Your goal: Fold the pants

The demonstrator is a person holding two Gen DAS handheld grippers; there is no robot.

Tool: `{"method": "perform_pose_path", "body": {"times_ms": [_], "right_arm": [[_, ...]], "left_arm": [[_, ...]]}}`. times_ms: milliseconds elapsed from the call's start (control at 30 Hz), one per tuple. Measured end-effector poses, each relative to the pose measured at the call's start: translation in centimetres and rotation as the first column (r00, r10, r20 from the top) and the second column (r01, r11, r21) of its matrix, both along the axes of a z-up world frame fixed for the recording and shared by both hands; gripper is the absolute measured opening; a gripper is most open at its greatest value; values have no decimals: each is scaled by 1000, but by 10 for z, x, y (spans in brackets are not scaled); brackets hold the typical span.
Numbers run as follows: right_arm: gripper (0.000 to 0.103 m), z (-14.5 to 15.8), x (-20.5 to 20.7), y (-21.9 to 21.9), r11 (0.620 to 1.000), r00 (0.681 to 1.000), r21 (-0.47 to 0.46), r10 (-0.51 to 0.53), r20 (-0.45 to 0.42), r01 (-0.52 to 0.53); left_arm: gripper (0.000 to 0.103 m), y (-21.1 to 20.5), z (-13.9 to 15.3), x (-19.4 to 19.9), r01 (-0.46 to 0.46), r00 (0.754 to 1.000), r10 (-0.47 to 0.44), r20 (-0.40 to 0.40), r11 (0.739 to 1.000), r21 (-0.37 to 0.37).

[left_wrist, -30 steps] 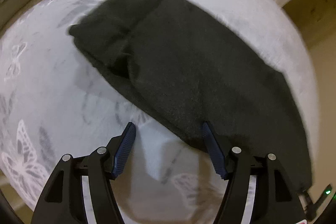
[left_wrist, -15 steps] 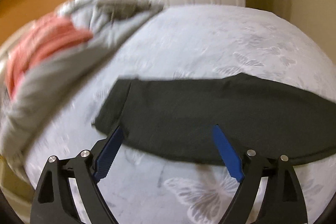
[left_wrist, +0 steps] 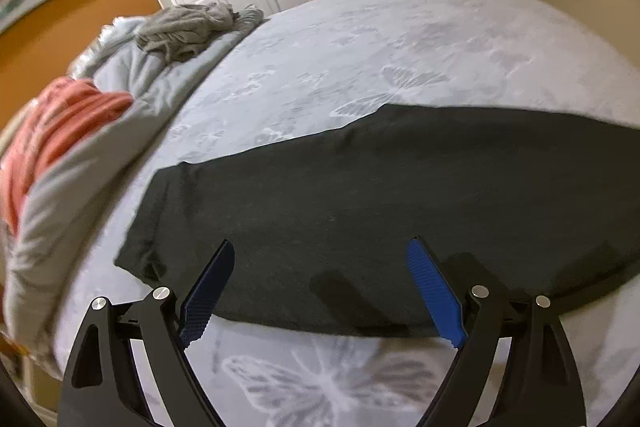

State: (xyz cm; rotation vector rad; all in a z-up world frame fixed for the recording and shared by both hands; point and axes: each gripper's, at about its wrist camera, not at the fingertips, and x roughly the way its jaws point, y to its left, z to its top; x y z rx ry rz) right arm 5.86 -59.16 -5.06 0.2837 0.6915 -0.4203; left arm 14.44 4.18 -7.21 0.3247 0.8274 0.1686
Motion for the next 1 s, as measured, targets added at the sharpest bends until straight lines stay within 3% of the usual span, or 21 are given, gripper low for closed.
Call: {"method": "perform_pose_path", "body": {"times_ms": [67,100,133,167,267,367,500,533,633,667,733,767,867,900,967,1000], "right_arm": [[7,3,-2,0,998,1000,-57,-18,10,18],[17,-12,4,-8,995,995,-76,-72,-64,67],[34,-28,7,-15,992,985,-62,-114,-133,107],[33,-46,5,-25,987,964,-24,-159,-212,157],[33,-33,-15,-29,978,963,-25,-207,-173,205],[50,-19,-47,-33,955,953,97,-265,-148,281],[58,-53,-56,-33,881,958,389,-202,-206,269],[63,-58,-53,-32,874,961,411,-189,-204,259],[77,-61,-41,-17,912,967,343,-165,-195,225],[78,-61,-38,-14,920,967,324,-163,-198,222],[79,-62,-35,-5,928,971,305,-166,-171,213],[79,-62,-34,-4,931,974,301,-162,-157,204],[79,-60,-33,4,942,981,286,-145,-131,178],[77,-60,-29,6,947,984,276,-132,-122,162],[70,-61,-24,11,954,986,263,-119,-114,145],[62,-62,-21,11,954,987,265,-116,-114,143]], "left_arm": [[86,-7,-7,6,7,1000,-7,-6,999,34],[86,-9,-10,8,12,1000,-12,-10,999,41],[86,-10,-11,8,19,1000,-18,-13,999,45],[86,-11,-14,8,24,1000,-23,-20,998,53],[86,-11,-21,8,26,999,-22,-45,997,73],[86,-3,-17,8,-8,999,11,-45,997,72],[86,18,-6,10,-77,995,77,-58,997,-2],[86,26,-3,9,-97,993,95,-68,995,-35],[86,63,8,5,-172,983,154,-104,967,-187],[86,78,12,4,-198,978,176,-112,950,-241],[86,123,19,-1,-280,960,248,-132,883,-377],[86,148,20,-4,-324,946,286,-152,835,-444],[86,218,6,-11,-444,891,392,-227,654,-613],[86,245,-4,-12,-492,861,435,-264,579,-651],[86,275,-16,-9,-531,831,472,-295,514,-674],[86,285,-21,-5,-543,823,483,-299,512,-666]]}}
